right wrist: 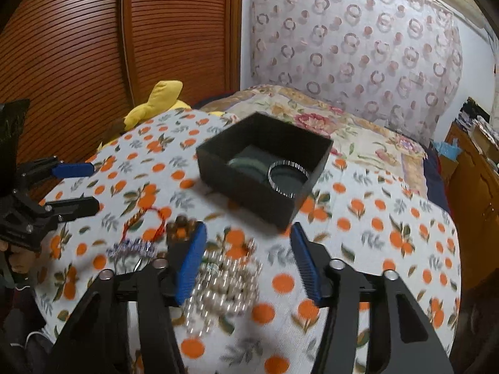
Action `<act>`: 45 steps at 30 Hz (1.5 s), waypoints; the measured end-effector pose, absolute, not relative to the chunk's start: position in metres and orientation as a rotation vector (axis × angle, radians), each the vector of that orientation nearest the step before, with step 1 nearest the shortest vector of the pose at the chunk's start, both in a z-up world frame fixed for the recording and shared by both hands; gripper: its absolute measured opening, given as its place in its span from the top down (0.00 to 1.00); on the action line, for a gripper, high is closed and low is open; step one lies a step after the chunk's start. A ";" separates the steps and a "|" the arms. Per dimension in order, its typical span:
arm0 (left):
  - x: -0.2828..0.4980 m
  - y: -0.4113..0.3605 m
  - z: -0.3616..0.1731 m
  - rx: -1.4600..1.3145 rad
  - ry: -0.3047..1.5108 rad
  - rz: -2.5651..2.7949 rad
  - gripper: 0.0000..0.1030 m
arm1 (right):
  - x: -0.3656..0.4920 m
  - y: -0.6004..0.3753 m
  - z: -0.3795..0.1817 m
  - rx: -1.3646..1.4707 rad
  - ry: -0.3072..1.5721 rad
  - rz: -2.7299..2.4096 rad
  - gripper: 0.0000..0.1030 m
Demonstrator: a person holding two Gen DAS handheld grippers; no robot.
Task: Organize jewelry
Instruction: 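Grip purple-flower hair comb with left tool while right tool grips pearl necklace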
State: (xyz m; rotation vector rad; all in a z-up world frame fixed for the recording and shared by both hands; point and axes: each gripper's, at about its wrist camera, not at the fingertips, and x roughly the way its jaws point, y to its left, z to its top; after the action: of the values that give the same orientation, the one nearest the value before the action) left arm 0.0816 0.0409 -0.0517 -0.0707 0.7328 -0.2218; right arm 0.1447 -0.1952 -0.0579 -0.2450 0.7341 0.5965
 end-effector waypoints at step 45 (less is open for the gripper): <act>0.085 -0.006 -0.086 -0.027 0.848 -0.344 0.61 | 0.108 -0.239 -0.074 -0.157 0.740 0.589 0.92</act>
State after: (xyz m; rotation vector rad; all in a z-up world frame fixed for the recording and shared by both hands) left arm 0.0851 -0.0060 -0.0863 -0.0274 0.8476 -0.3444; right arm 0.1076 -0.2389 -0.0738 -0.1565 0.7397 0.5887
